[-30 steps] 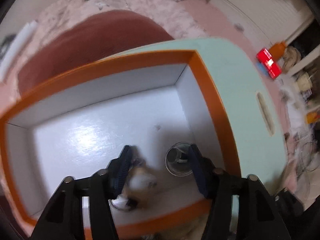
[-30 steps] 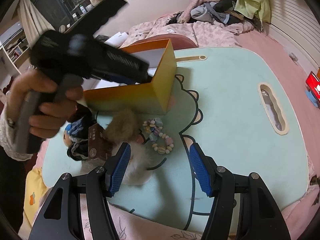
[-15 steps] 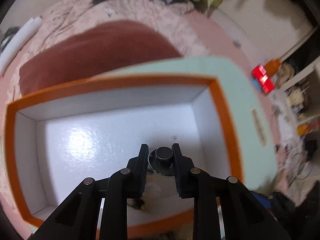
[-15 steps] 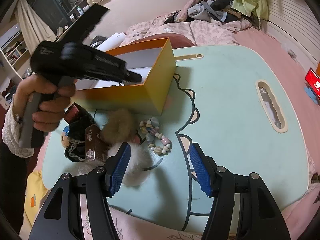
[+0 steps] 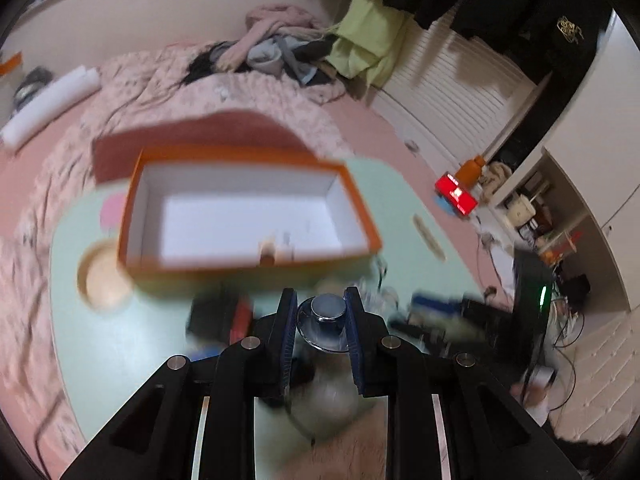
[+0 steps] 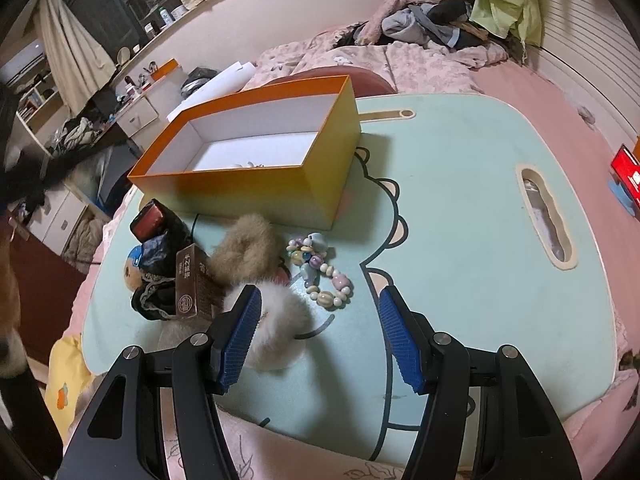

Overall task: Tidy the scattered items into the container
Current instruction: 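Lift the silver compact out and set it on the table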

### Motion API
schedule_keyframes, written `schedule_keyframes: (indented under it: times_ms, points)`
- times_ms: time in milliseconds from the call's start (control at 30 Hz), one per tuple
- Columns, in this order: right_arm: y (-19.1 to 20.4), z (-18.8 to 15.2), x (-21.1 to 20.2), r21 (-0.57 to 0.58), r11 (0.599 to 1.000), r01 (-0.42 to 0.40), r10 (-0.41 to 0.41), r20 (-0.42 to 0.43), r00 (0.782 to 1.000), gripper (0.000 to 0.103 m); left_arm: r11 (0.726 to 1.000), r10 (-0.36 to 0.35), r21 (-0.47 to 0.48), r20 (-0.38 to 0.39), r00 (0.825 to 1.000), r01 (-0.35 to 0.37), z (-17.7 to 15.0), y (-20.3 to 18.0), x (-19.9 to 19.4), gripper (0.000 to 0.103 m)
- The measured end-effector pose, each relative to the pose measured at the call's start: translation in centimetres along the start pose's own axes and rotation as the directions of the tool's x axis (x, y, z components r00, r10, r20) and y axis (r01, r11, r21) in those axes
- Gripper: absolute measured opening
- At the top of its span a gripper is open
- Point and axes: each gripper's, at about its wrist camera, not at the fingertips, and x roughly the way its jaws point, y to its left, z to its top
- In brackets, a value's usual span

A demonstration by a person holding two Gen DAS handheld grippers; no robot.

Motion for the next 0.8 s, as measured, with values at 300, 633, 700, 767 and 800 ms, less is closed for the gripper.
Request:
schedule_keyframes:
  times_ms: [300,633,700,767,800]
  points:
    - [0.7,0.0,0.3,-0.023,1.0,0.003,-0.003,-0.007,1.0,0.062,0.994,0.095,-0.051,-0.104,0.99,-0.101,-7.3,2.5,3.9,0.022]
    - [2.4,4.3,-1.5,-0.041,0.995,-0.09,0.091,0.02,0.996,0.062,0.985,0.17,-0.034,0.023,0.985,-0.169,-8.3,1.4,4.6,0.058]
    - [3.1,6.9,-1.4,-0.02,0.988,-0.156,0.156,-0.018,0.988,0.062,0.98,0.197,-0.023,0.046,0.979,-0.196,-8.6,1.0,4.3,0.064]
    - [3.9,9.1,-0.7,-0.001,0.981,-0.194,0.194,-0.065,0.979,0.062,0.974,0.226,-0.027,0.077,0.971,-0.224,-9.0,0.8,3.8,0.067]
    - [4.5,10.2,-0.1,-0.004,0.981,-0.195,0.194,-0.092,0.977,0.062,0.967,0.254,-0.04,0.096,0.962,-0.251,-9.2,0.8,3.4,0.071]
